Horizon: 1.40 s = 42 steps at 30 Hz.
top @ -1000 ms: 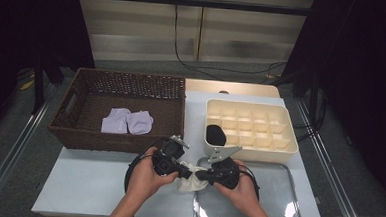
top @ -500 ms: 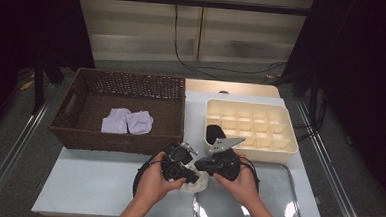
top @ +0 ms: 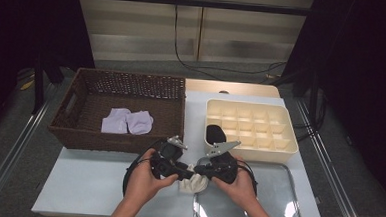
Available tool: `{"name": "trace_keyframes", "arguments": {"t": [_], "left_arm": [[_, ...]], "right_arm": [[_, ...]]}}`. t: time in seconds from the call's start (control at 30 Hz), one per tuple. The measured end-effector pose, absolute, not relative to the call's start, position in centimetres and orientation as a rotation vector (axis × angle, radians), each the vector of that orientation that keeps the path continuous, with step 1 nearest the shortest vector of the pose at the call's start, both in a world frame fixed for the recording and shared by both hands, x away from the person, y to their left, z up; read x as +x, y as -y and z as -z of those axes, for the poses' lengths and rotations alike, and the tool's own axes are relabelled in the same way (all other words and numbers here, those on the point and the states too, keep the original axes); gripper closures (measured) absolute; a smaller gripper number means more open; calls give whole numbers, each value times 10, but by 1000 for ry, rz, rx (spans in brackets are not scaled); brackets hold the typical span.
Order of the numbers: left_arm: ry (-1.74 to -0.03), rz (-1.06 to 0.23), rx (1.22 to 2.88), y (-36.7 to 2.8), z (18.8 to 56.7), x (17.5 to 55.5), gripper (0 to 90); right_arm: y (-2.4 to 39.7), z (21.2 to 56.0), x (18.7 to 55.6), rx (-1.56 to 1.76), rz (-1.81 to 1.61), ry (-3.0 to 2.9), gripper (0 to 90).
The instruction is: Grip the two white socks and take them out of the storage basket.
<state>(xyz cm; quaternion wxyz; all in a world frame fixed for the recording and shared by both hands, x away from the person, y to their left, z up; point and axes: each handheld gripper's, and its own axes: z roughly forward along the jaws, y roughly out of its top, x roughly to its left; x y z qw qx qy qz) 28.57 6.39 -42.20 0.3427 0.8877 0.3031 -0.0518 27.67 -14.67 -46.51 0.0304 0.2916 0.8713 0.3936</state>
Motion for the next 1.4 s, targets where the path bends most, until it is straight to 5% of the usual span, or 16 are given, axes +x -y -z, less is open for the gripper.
{"name": "trace_keyframes", "arguments": {"t": [0.4, 1.03, 1.4], "left_arm": [[-787, 153, 2378, -60, 446, 283, 648], [-816, 135, 2356, -50, 454, 280, 531], [-948, 89, 2288, -81, 446, 286, 495]], "right_arm": [[154, 462, 273, 888, -1183, -2677, 886], [141, 447, 270, 842, -1232, -2665, 827], [152, 462, 266, 872, -1239, -2689, 873]]}}
